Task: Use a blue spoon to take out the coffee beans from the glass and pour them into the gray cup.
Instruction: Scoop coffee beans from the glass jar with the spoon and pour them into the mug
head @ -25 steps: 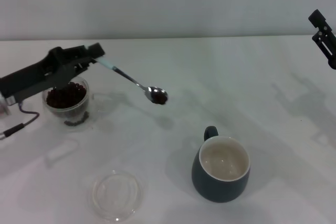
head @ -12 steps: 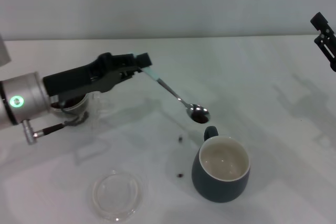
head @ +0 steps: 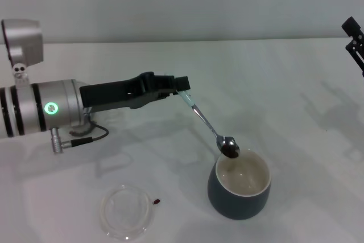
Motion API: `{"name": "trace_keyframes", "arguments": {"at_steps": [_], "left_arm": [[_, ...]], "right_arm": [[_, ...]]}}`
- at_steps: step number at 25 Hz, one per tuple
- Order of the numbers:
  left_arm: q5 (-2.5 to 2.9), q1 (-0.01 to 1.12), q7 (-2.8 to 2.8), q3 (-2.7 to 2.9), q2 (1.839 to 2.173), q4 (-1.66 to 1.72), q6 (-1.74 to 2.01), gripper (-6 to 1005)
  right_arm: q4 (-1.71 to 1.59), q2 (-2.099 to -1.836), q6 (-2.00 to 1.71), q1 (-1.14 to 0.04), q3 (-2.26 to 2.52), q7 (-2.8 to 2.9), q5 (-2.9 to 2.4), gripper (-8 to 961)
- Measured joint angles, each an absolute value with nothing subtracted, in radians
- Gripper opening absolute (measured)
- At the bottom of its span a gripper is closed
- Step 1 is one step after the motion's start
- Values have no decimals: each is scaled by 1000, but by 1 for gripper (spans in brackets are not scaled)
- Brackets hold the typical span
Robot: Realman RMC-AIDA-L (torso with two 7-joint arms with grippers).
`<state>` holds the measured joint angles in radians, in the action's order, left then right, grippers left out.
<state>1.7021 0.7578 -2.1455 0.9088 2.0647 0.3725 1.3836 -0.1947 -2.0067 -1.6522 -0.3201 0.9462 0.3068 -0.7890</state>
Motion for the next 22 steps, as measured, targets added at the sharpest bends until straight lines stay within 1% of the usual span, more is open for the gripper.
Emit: {"name": "trace_keyframes", "arguments": {"at_steps": [8, 22], "left_arm": [[1704, 801, -2102, 997, 2067, 386, 1350, 135], [1717, 868, -2066, 1220, 2074, 529, 1280, 135]], "right_arm": [[-195, -2006, -1647, -318, 946, 307, -788, 624], [-195, -2005, -1646, -303, 946, 307, -788, 624]]}}
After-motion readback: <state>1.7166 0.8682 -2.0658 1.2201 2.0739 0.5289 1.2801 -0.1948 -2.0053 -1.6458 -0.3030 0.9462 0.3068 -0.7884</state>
